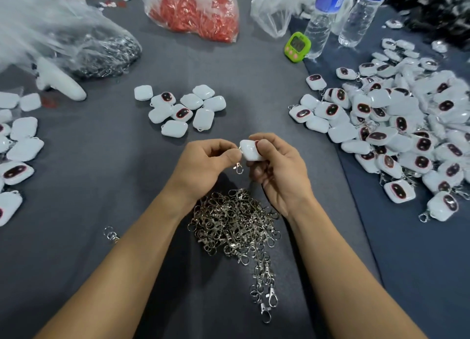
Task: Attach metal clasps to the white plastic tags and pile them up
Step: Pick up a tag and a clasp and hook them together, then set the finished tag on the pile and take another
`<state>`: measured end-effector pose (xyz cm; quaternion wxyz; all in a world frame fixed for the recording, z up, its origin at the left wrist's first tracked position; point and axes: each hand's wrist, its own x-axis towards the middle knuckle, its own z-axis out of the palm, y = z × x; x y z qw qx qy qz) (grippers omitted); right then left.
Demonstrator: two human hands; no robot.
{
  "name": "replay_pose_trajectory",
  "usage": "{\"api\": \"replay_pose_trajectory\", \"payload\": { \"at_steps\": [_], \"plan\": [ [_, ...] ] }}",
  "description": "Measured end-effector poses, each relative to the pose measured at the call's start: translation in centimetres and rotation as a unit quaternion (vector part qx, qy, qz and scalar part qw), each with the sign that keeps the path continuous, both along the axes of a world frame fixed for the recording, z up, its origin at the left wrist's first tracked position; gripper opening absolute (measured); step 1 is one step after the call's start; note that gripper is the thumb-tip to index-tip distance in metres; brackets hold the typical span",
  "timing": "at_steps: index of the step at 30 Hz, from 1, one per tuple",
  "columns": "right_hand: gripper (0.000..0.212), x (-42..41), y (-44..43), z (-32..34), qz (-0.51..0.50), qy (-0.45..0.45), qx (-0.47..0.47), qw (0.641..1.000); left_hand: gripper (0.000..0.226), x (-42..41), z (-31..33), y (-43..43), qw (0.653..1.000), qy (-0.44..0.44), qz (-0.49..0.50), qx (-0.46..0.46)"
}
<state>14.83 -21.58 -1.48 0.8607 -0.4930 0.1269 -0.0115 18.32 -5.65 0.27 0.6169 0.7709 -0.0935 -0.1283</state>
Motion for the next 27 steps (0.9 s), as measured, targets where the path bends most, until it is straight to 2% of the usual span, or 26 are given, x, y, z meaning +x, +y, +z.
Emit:
{"api": "replay_pose_trajectory", "payload": {
  "at_steps": [2,5,8,10,12,15,17,20,22,23,25,27],
  "plan": [
    [0.019,0.1,-0.1,0.0,-0.012,0.002,0.025,1.0,0.019,-0.4,-0.7,-0.8,0.999,0.006,-0.021,-0.034],
    [0.017,0.2,-0.1,0.0,-0.022,0.002,0.041,0.999,0.019,-1.0,-1.3,-2.0,0.996,-0.022,0.019,-0.085],
    [0.018,0.0,-0.1,0.0,-0.019,0.003,0.031,0.999,0.017,-1.0,-1.4,-2.1,0.994,-0.073,0.036,-0.07],
    [0.02,-0.2,-0.1,0.1,-0.017,0.004,0.03,0.999,0.011,-1.0,-1.2,-1.3,0.992,-0.12,0.024,-0.002],
    [0.021,-0.2,-0.2,0.1,-0.017,0.003,0.027,0.999,0.007,-0.8,-0.6,-0.3,0.975,-0.2,0.009,0.098],
    [0.019,-0.2,-0.1,0.0,-0.019,0.003,0.014,1.0,0.016,0.0,0.5,0.0,0.905,-0.336,-0.048,0.255],
    [0.016,-0.1,0.1,0.0,-0.02,0.0,-0.017,1.0,0.02,0.4,0.8,-0.3,0.873,-0.351,-0.058,0.333],
    [0.015,-0.1,0.3,0.0,-0.032,0.002,-0.045,0.998,0.024,0.3,0.6,-0.9,0.849,-0.335,-0.051,0.405],
    [0.014,-0.1,0.3,-0.1,-0.043,-0.001,-0.026,0.999,0.022,0.1,0.7,-1.0,0.854,-0.345,-0.038,0.387],
    [0.014,-0.1,0.3,-0.1,-0.047,-0.002,-0.015,0.999,0.017,0.1,0.7,-0.9,0.868,-0.344,-0.021,0.357],
    [0.014,-0.1,0.3,-0.2,-0.046,-0.003,-0.008,0.999,0.005,0.2,0.7,-0.5,0.918,-0.297,0.012,0.261],
    [0.014,0.0,0.3,-0.2,-0.037,-0.006,-0.019,0.999,0.013,0.4,0.5,0.0,0.963,-0.216,0.03,0.158]
  ]
}}
